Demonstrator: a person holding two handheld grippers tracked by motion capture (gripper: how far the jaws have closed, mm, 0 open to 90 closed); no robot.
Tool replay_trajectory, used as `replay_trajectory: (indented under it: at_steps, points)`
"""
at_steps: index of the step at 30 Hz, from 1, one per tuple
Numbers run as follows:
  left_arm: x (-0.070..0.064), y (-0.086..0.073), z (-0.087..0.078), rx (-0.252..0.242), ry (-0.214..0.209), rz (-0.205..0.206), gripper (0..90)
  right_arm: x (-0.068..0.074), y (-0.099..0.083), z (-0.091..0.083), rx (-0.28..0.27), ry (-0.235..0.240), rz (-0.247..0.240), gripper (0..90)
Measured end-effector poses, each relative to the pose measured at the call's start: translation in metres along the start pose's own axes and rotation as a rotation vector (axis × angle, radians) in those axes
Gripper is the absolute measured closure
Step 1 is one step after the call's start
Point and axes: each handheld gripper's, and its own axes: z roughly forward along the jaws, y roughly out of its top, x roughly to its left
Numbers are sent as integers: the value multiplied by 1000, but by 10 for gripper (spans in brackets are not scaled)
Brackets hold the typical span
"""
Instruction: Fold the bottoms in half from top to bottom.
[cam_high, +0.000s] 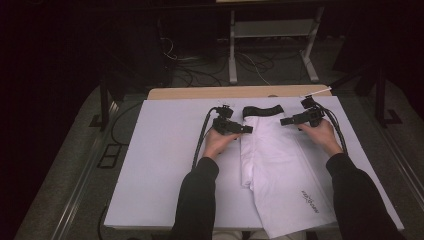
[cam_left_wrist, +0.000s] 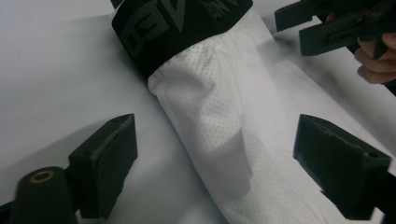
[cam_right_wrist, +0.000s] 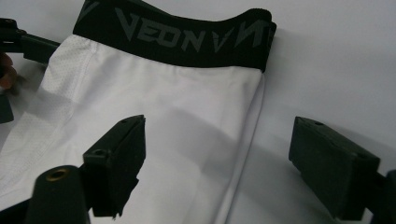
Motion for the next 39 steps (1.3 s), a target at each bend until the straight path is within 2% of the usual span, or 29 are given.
replay_trajectory:
  at_steps: [5, 9, 12, 14, 16, 18, 22, 25, 27, 31, 33, 35, 39]
  points:
    - [0, 2, 2, 11, -1, -7, 155, -3, -2, 4, 0, 21, 14, 277]
    - [-2, 2, 4, 3, -6, -8, 178, -2, -1, 6, 4, 13, 10, 316]
    - [-4, 3, 7, 10, -12, -6, 203, -2, -2, 8, 12, 17, 16, 407]
    - [-4, 3, 9, 21, -12, -3, 211, -2, -2, 8, 7, 13, 12, 432]
    - [-5, 4, 10, 26, -18, -3, 232, -3, -3, 9, 7, 30, 24, 489]
    - [-6, 5, 11, 20, -31, -10, 314, -2, -3, 10, 6, 28, 32, 574]
    - [-8, 5, 13, 37, -4, -17, 415, -2, -3, 11, 6, -6, 32, 740]
    - [-7, 6, 13, 30, 12, -31, 548, -1, -4, 11, 9, -33, 24, 860]
    - [-7, 6, 13, 33, 38, -42, 639, 0, -5, 11, 4, -30, 23, 872]
    - [-7, 7, 10, 21, 44, -31, 765, 0, -5, 8, -14, -28, 23, 880]
    - [-7, 8, 8, 18, 52, -44, 831, 0, -5, 6, -29, -21, 21, 881]
    - [-8, 9, 6, 12, 49, -53, 868, 1, -5, 2, -46, -12, 19, 882]
    - [-13, 11, 2, 5, 39, -41, 871, 4, -6, -4, -64, -12, 11, 883]
